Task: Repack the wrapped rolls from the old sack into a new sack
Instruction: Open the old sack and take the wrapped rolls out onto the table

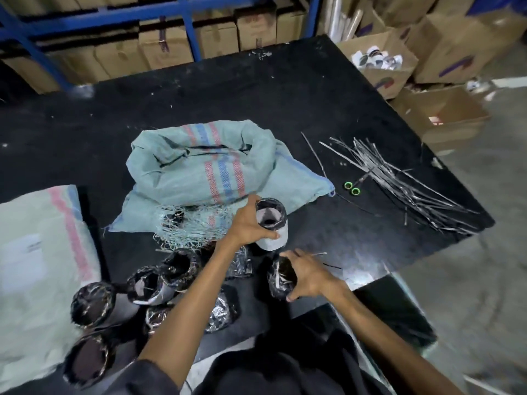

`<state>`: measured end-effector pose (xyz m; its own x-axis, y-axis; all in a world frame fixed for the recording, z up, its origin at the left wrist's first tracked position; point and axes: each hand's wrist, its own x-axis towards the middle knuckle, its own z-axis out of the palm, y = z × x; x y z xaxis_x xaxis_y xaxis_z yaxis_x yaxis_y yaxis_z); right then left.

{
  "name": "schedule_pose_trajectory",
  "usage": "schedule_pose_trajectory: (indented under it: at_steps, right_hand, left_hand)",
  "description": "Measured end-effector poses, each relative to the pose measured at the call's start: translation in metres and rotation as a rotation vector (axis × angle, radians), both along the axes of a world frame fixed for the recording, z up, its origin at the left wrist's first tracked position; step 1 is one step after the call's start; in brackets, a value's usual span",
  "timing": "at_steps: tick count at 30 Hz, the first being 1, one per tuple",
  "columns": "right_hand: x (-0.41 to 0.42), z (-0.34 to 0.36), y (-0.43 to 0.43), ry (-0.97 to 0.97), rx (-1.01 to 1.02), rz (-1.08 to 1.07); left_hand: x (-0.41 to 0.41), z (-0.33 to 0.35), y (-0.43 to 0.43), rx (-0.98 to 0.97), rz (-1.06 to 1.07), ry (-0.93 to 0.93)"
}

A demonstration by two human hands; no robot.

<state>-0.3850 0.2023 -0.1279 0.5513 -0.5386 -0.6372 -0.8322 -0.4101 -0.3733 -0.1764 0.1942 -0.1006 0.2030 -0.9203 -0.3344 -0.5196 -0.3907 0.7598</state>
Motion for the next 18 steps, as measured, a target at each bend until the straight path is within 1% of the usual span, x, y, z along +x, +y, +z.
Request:
schedule_pose_trajectory:
  at_steps: [3, 5, 8, 10, 12, 14, 18]
  right_hand:
    - [0.006, -0.017, 0.026, -0.019, -0.104, 0.085]
    - [0.011, -0.030, 0.044, -0.063, -0.136, 0.102]
    - [0.020, -0.049, 0.062, -0.115, -0.261, 0.131]
    - [0.025, -0.056, 0.067, -0.149, -0.309, 0.116]
    - [0.026, -0.057, 0.067, -0.176, -0.312, 0.099]
    - [0.026, -0.051, 0.062, -0.175, -0.272, 0.103]
    - [0.019, -0.020, 0.031, -0.103, -0.108, 0.162]
  left_hand:
    - [-0.003, -0.010, 0.009, -0.011, -0.019, -0.039]
    - [0.000, -0.016, 0.015, -0.011, -0.009, -0.036]
    - [0.007, -0.021, 0.025, -0.011, -0.038, -0.034]
    - [0.009, -0.022, 0.026, -0.004, -0.058, -0.023]
    - [0.009, -0.024, 0.026, 0.020, -0.073, -0.027]
    - [0.009, -0.024, 0.025, 0.069, -0.086, -0.056]
    - [0.018, -0.004, 0.025, 0.225, -0.152, -0.028]
